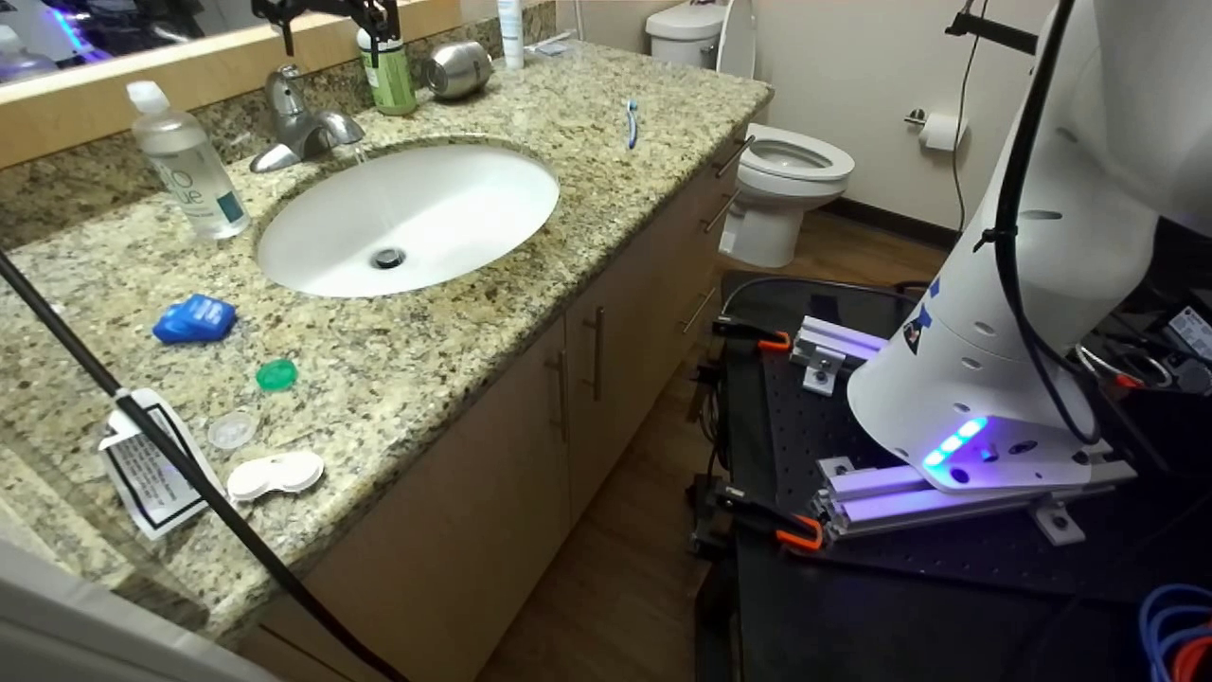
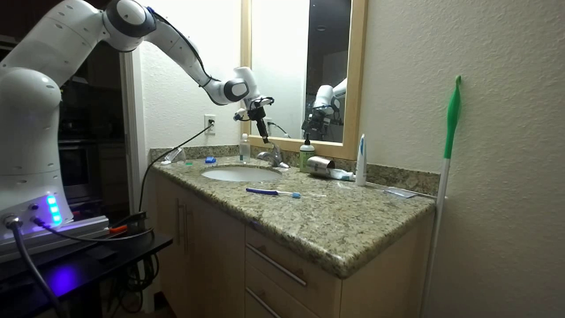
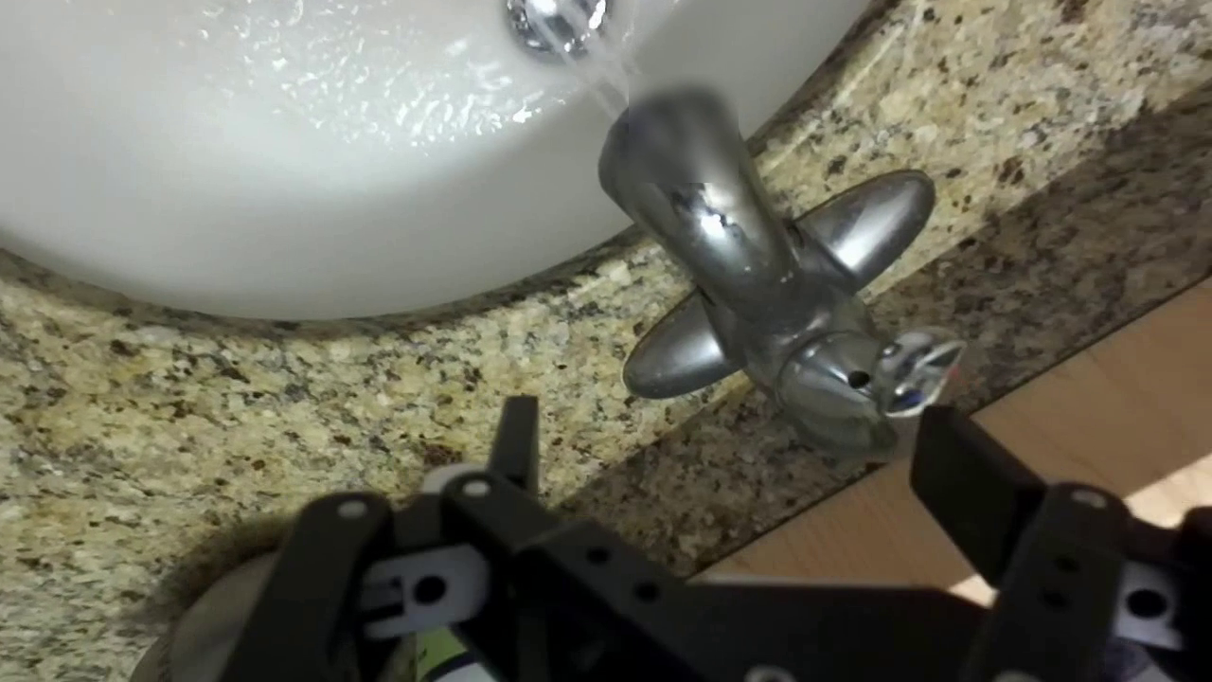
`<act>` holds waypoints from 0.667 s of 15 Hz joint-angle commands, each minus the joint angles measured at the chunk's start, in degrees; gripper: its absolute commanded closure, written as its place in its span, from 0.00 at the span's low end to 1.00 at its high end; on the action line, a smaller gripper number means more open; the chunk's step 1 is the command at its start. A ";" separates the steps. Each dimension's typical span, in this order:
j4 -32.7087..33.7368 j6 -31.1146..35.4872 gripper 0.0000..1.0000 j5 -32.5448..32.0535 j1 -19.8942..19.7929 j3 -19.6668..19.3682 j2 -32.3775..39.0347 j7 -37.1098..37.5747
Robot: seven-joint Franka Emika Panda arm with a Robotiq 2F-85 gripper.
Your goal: Open the faucet, take the toothbrush and put it on the table, pick it and put it back in the cup, then close the faucet
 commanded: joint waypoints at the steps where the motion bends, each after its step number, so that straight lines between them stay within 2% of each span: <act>1: -4.21 5.08 0.00 0.40 1.00 -0.08 -2.61 -1.59; 4: -3.94 8.14 0.00 -0.03 2.63 -1.65 -1.42 1.52; 5: -1.81 5.62 0.00 0.65 1.63 -0.70 -0.67 -0.16; 8: -1.49 5.85 0.00 -0.03 2.46 -1.75 0.20 1.03; 10: -0.01 1.73 0.00 -0.95 2.59 -2.50 1.73 1.47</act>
